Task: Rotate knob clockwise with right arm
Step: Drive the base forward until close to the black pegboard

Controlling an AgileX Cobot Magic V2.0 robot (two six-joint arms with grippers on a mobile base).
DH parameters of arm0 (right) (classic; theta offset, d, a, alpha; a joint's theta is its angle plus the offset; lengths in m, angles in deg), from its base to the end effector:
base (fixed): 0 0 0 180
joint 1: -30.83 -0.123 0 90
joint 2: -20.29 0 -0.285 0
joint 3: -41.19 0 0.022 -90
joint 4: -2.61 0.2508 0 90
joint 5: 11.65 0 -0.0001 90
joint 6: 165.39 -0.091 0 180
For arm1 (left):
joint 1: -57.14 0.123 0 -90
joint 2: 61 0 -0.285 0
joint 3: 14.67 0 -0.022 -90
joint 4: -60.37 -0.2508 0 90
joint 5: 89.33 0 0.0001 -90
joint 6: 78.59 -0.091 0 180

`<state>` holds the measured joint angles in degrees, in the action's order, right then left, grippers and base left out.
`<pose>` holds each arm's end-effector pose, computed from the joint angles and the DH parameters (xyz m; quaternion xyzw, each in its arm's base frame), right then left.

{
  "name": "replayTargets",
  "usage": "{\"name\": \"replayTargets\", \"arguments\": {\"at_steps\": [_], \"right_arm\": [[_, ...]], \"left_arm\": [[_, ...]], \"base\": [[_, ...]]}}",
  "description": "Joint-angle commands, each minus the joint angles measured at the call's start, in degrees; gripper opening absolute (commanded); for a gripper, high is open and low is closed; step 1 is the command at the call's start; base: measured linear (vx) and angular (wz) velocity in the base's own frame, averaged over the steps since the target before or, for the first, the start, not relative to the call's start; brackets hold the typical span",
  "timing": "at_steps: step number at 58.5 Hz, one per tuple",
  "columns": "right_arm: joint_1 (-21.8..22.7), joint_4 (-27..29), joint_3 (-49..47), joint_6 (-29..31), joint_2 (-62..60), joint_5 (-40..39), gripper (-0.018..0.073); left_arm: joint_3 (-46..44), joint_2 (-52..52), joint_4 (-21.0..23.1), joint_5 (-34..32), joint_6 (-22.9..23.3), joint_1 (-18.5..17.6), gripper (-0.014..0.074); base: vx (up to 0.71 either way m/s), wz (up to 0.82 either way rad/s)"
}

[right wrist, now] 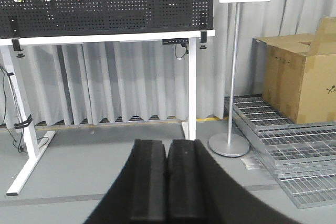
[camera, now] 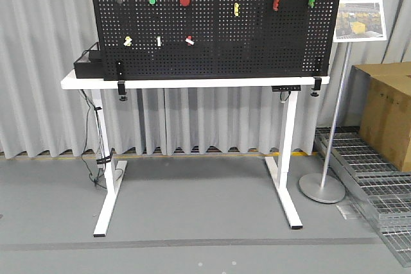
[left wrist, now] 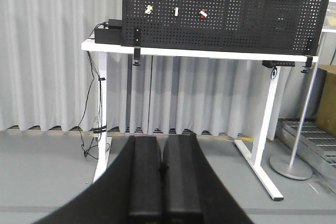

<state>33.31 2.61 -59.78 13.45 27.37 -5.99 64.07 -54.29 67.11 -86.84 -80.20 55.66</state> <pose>0.0568 -0.0025 0.1942 0.0228 0.7176 -0.0080 0.6961 0.0561 -0.0019 0.2013 -0.0202 0.6939 -0.0432 0.7185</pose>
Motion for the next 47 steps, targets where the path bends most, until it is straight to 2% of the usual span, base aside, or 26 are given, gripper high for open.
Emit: {"name": "replayTargets", "arguments": {"at_steps": [1,47], "right_arm": [[0.41,-0.43,0.29,0.09,-0.59,-5.06,-0.0009],[0.41,-0.43,0.29,0.09,-0.59,-5.06,-0.0009]], "left_arm": [[0.75,-0.02,0.45,-4.72,0.55,0.11,-0.0006],[0.75,-0.02,0.45,-4.72,0.55,0.11,-0.0006]], "base": [[0.0,0.0],[0.01,0.0]]}}
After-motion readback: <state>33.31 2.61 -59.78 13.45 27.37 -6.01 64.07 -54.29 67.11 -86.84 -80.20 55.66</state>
